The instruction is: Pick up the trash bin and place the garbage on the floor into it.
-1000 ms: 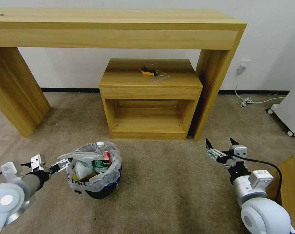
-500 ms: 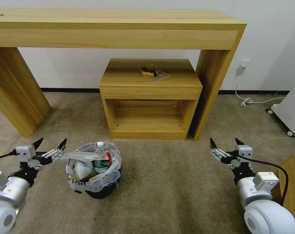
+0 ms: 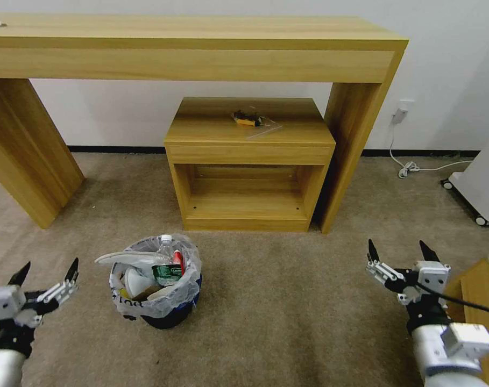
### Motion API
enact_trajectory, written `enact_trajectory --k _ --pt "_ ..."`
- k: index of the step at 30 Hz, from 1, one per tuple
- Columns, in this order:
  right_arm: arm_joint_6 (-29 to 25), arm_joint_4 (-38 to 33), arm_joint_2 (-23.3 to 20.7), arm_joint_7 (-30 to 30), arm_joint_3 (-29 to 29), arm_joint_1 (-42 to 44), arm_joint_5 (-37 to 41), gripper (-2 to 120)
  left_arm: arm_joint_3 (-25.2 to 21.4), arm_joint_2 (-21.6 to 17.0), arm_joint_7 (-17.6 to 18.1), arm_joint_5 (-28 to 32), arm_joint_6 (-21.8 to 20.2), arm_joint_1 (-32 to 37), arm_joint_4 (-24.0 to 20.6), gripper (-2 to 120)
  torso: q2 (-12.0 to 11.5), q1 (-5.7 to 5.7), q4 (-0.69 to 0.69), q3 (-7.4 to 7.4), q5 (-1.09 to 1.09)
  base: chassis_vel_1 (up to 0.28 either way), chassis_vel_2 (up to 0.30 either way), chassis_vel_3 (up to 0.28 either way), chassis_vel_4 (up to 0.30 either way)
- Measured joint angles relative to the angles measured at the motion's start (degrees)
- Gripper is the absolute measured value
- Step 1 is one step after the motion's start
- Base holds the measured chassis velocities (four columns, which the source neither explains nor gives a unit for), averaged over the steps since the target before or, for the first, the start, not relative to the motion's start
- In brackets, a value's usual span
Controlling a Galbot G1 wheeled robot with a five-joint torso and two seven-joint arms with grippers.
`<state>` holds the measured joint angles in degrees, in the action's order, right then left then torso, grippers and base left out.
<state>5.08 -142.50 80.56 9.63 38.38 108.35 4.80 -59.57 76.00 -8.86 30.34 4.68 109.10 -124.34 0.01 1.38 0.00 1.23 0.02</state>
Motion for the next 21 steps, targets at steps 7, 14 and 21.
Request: enact_trajectory --k 7,14,21 --pt "-5.67 -1.04 4.45 1.50 -2.82 5.58 -6.91 100 8.07 2.39 2.45 -5.68 1.80 1.52 -3.20 100 0.00 0.00 0.01 0.00 0.01 0.000 0.000 0.000 0.000" --pt "-12.99 -1.03 4.57 4.35 -4.77 13.64 -8.76 100 15.92 -0.01 7.72 -9.97 2.74 3.12 -7.35 100 0.00 0.00 0.02 0.01 0.00 0.000 0.000 0.000 0.000" --pt "-14.00 -0.93 4.21 5.25 -5.17 15.32 -9.95 100 16.86 -0.32 8.27 -10.64 2.75 3.42 -8.01 100 0.00 0.00 0.01 0.01 0.00 0.000 0.000 0.000 0.000"
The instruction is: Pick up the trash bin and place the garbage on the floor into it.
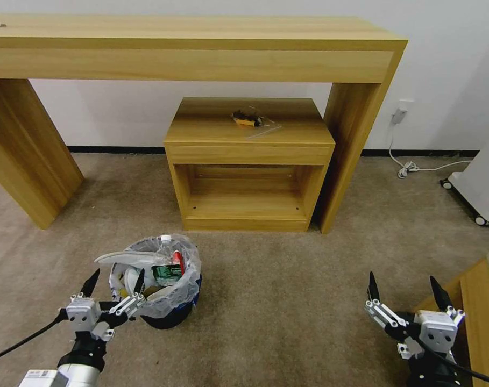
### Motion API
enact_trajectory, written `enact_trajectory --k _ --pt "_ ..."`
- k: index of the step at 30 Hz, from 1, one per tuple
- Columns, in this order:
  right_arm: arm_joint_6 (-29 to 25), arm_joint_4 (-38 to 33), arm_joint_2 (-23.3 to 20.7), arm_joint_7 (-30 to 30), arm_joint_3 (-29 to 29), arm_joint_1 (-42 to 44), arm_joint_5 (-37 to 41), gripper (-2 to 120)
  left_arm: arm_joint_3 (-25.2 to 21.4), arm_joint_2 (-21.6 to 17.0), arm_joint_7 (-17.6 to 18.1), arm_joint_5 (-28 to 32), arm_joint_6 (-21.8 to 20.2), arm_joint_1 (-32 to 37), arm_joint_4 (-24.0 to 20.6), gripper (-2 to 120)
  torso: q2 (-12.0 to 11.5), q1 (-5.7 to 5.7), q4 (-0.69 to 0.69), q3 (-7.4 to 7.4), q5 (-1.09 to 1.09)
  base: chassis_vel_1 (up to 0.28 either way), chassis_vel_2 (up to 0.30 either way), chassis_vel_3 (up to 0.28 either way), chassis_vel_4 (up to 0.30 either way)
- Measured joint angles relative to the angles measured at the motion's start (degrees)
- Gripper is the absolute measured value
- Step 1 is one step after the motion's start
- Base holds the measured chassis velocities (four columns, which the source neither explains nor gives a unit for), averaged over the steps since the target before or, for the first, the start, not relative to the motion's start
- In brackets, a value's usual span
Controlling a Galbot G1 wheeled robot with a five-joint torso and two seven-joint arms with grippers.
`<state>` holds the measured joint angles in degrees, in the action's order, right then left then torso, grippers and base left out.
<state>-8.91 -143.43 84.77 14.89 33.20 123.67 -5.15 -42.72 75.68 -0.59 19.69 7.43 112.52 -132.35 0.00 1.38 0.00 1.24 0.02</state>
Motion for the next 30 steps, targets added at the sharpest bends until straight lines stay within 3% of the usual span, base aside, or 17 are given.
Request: enact_trajectory --k 30 --pt "0.30 0.18 -0.13 -0.05 0.09 -0.37 0.25 100 -0.30 -0.06 -0.01 0.28 -0.27 -0.13 0.15 100 -0.01 0.01 0.00 0.00 0.00 0.000 0.000 0.000 0.000"
